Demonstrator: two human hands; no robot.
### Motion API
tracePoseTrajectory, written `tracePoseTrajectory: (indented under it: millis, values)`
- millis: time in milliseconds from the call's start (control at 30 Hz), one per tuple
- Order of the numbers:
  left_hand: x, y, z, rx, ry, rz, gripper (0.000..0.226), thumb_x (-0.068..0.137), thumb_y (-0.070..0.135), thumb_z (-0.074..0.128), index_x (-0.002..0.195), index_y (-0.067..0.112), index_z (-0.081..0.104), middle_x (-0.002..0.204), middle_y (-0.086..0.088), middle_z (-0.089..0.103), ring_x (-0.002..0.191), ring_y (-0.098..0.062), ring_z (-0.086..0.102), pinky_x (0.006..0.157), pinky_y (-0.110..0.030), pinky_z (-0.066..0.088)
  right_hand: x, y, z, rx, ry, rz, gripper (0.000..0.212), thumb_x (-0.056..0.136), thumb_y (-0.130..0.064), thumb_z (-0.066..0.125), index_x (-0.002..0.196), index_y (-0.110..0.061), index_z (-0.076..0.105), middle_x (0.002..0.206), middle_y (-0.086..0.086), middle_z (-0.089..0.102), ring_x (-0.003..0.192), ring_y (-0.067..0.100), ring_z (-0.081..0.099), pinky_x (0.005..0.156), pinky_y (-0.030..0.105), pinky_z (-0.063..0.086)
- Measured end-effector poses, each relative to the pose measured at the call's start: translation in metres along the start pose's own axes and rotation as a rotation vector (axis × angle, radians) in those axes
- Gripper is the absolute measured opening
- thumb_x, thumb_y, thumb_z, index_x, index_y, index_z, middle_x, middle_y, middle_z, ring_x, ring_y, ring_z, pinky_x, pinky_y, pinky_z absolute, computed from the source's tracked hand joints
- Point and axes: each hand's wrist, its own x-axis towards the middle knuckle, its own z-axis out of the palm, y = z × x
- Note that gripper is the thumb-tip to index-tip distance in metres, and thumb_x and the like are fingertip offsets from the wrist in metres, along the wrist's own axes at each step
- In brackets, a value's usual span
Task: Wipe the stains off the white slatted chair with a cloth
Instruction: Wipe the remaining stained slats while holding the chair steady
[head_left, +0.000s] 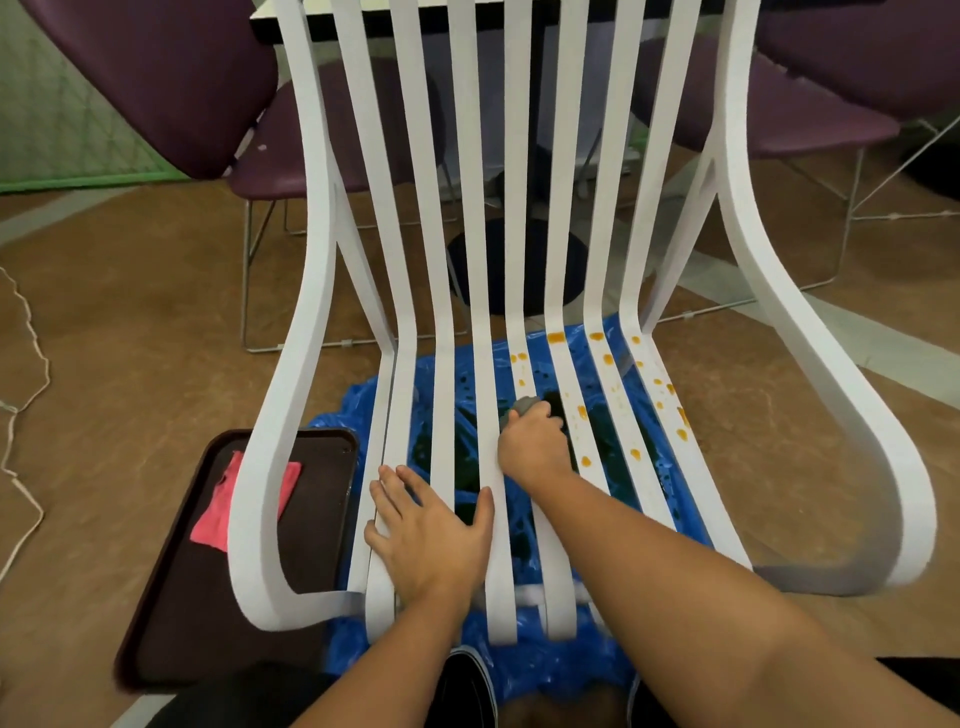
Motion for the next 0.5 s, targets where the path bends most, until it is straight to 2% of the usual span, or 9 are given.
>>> tracePoseTrajectory:
  millis: [167,367,500]
  values:
    - [0.0,0.002,0.002,0.02,-0.002,-0.004,0.11,0.085,0.082,0.023,0.161,0.005,0.007,0.169,-0.015,0.003,0.156,-0.03,0.0,0.118,-0.054,0.019,0.03,-0.01,0.001,0.022,-0.033,0.015,0.043,0.104,-0.043,0.036,0.131,-0.009,0.034,0.126,0.02,0.054,0.107,0.035,0.059,0.075,0.04,0.045]
    - [-0.001,0.001,0.004,0.006,0.009,0.0,0.11,0.085,0.082,0.025,0.162,0.006,0.007,0.169,-0.014,0.004,0.156,-0.029,0.001,0.118,-0.053,0.018,0.063,-0.028,0.003,-0.008,-0.034,0.04,0.047,0.103,-0.045,0.034,0.136,-0.012,0.032,0.126,0.016,0.058,0.112,0.034,0.059,0.083,0.045,0.047]
    - [0.001,0.001,0.008,0.033,-0.004,0.001,0.11,0.084,0.084,0.022,0.162,0.009,0.005,0.17,-0.013,0.002,0.156,-0.029,0.0,0.118,-0.053,0.019,0.084,-0.036,0.004,-0.049,-0.04,0.002,0.045,0.104,-0.044,0.032,0.134,-0.011,0.032,0.127,0.018,0.057,0.113,0.036,0.058,0.079,0.043,0.043]
